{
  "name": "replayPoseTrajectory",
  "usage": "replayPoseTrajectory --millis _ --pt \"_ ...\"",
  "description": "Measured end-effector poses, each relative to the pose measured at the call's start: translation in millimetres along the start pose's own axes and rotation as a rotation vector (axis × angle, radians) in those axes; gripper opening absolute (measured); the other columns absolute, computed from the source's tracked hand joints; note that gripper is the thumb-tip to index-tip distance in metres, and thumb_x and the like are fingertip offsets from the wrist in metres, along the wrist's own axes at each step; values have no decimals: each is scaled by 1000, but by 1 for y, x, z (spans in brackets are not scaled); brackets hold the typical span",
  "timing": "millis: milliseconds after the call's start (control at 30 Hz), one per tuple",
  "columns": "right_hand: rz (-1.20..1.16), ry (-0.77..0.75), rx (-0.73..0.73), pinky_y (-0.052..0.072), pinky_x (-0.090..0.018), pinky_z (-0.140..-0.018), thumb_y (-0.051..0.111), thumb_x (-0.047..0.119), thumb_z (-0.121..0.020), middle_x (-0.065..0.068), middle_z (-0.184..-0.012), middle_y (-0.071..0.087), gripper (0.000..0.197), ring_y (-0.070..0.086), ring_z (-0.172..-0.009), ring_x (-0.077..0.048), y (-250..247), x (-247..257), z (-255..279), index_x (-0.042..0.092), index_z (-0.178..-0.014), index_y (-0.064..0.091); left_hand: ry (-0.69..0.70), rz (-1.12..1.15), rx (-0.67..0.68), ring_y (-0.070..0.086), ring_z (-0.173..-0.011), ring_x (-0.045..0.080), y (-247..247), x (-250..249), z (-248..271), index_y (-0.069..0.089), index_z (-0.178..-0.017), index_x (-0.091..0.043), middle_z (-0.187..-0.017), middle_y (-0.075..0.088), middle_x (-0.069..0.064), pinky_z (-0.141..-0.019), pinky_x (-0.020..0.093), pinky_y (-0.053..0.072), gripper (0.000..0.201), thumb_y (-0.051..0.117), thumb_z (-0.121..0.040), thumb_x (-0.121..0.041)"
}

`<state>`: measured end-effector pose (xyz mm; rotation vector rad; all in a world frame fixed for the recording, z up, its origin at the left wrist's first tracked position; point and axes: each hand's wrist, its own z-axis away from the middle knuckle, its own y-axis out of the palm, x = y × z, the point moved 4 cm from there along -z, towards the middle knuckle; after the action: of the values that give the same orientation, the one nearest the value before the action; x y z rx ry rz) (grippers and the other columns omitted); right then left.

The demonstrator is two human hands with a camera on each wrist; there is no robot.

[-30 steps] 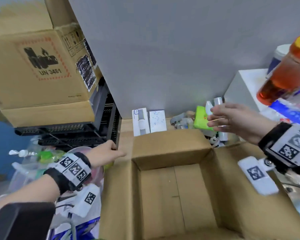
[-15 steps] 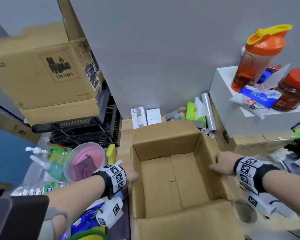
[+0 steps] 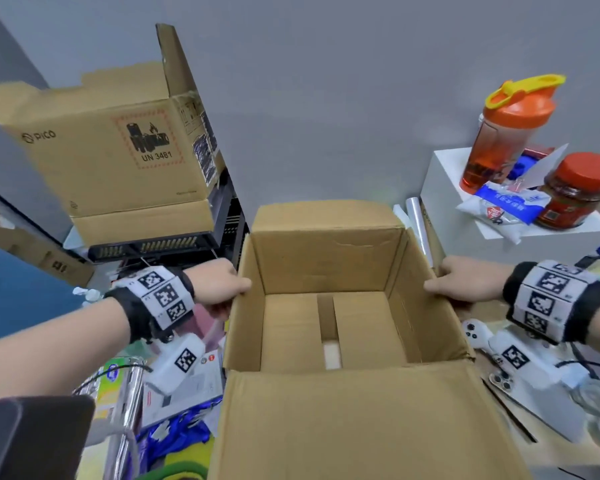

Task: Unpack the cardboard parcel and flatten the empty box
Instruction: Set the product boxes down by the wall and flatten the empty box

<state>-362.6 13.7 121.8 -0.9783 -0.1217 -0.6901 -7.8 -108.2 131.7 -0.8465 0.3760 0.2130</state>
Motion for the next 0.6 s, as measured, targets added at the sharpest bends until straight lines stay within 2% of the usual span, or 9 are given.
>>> replayPoseTrajectory --millis 67,167,233,333,400,467,600 --pt "-6 -17 -41 42 -16 -40 54 28 -93 -17 -60 63 35 54 -46 -23 -11 9 5 4 -68 55 -1 -5 -47 63 -40 19 -14 -7 6 64 -63 -2 -53 66 9 -42 25 52 38 55 -96 -18" --pt "-22 -22 -29 41 -16 -37 53 26 -94 -18 -66 61 32 55 -46 -23 -19 14 10 3 -72 56 -14 -20 -94 59 -36 14 -27 -14 16 61 -58 -6 -46 63 2 -38 20 47 41 55 -97 -18" --pt "-64 -43 -43 41 -21 -41 52 25 -93 -17 -59 58 34 53 -44 -24 -28 15 12 2 -68 57 -25 31 -102 67 -43 19 -35 -17 21 67 -69 -1 -55 72 9 -41 24 53 35 54 -97 -16" --pt "-75 -54 -28 44 -25 -47 52 24 -91 -16 -57 59 32 54 -48 -25 -37 17 18 2 -69 60 -33 37 -70 72 -58 30 -42 -16 28 70 -81 5 -80 77 27 -51 32 62 32 53 -98 -16" --pt "-87 -58 -80 45 -24 -47 52 24 -91 -14 -56 59 32 53 -46 -24 -45 20 20 4 -67 60 -34 72 -82 72 -62 32 -47 -12 29 70 -86 8 -79 76 28 -62 40 65 30 54 -97 -15" --pt "-67 -60 -50 46 -24 -48 52 24 -90 -12 -52 59 32 52 -44 -23 -45 23 22 5 -65 59 -33 92 -82 71 -61 30 -49 -9 30 71 -87 10 -71 75 23 -71 46 65 30 56 -96 -14" --pt "-69 -77 -75 44 -22 -45 51 23 -89 -10 -48 57 33 50 -40 -21 -44 26 20 5 -63 58 -26 119 -83 67 -50 21 -47 -12 32 68 -81 3 -61 71 11 -54 30 61 26 56 -96 -14"
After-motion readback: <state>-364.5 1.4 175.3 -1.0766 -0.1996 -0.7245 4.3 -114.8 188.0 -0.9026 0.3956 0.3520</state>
